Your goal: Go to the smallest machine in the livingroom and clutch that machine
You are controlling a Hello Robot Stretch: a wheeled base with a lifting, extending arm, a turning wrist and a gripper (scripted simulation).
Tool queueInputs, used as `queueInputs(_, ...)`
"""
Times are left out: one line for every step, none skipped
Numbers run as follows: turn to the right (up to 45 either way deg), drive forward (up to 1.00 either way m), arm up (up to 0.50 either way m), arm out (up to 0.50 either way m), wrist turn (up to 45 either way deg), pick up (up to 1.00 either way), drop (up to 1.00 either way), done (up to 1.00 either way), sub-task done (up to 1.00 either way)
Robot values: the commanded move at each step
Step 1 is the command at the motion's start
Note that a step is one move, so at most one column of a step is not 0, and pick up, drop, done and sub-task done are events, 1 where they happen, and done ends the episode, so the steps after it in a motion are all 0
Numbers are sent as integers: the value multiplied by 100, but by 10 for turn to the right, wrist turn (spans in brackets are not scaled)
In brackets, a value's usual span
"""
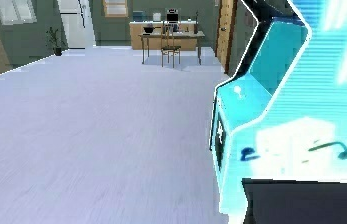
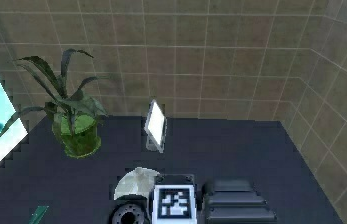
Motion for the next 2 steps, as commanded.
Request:
queueInputs(0,0,0,36,0,0,0,0,0)
queueInputs(0,0,0,0,450,0,0,0,0)
